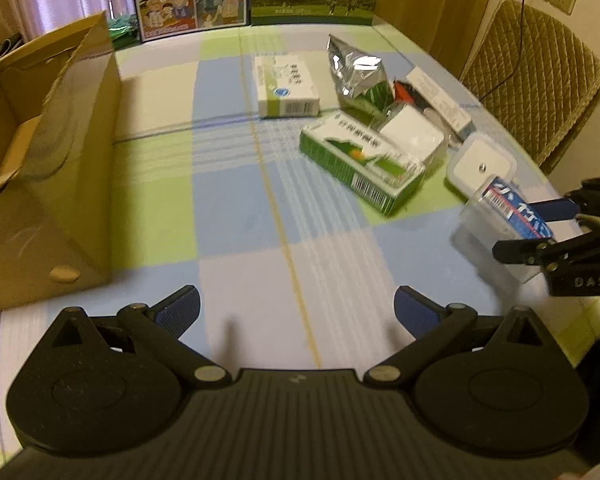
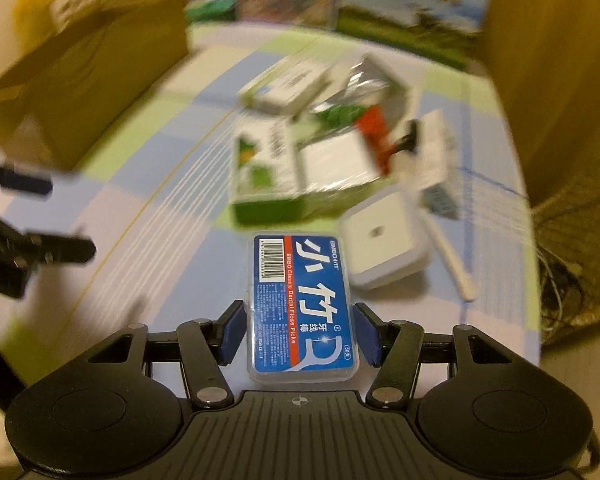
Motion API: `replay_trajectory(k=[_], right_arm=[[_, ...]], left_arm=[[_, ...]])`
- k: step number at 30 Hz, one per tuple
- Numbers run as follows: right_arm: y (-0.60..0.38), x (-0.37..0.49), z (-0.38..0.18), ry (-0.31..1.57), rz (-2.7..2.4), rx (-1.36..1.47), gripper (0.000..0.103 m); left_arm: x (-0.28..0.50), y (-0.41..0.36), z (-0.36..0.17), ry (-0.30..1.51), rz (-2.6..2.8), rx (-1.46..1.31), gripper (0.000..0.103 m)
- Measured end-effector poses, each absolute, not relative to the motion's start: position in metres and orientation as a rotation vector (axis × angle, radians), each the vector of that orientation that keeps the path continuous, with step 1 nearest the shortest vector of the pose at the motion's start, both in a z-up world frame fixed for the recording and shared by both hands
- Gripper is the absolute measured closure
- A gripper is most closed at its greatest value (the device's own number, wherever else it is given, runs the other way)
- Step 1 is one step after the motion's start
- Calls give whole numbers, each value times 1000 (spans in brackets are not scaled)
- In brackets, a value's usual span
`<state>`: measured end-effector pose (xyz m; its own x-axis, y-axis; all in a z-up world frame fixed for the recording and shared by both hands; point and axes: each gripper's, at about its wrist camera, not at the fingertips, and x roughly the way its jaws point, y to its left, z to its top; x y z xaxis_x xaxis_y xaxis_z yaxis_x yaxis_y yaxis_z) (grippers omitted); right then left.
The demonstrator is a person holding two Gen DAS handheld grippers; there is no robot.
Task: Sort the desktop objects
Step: 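Reach the right tool to the blue-labelled floss box and grasp it, then grasp the green throat spray box with the left tool while right holds floss box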
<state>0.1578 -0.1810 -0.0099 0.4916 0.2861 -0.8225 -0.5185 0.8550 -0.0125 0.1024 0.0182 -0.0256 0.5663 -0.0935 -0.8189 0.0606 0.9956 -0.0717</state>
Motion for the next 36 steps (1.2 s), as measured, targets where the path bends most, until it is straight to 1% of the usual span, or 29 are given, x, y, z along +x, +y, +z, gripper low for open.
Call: replay_trajectory(k=[10, 14, 20, 23, 26, 29, 30, 32, 36], right_arm=[[-218, 176, 13, 815, 331, -105, 48], [-226, 184, 12, 816, 308, -69, 48], [-230, 189, 5, 825, 304, -41, 48], [-228, 189, 4, 819, 309, -40, 48], [-226, 189, 6, 807, 315, -29, 48], [-221, 188, 7, 798, 328, -27, 48], [-219, 189, 7, 795, 331, -24, 48], [-215, 189, 6, 790, 332, -17, 48], [-212, 191, 5, 790, 320, 0, 48]], left_arm=[[176, -13, -26, 886, -153, -119, 1], [203, -33, -32, 883, -161, -128, 1], [225, -55, -54, 920, -144, -41, 2], [225, -51, -61, 927, -128, -27, 7], [220, -37, -59, 932, -118, -48, 17], [211, -24, -54, 921, -84, 2, 17], [209, -19, -53, 921, -70, -9, 21], [208, -12, -48, 914, -72, -75, 21], [219, -26, -44, 889, -122, -116, 13]])
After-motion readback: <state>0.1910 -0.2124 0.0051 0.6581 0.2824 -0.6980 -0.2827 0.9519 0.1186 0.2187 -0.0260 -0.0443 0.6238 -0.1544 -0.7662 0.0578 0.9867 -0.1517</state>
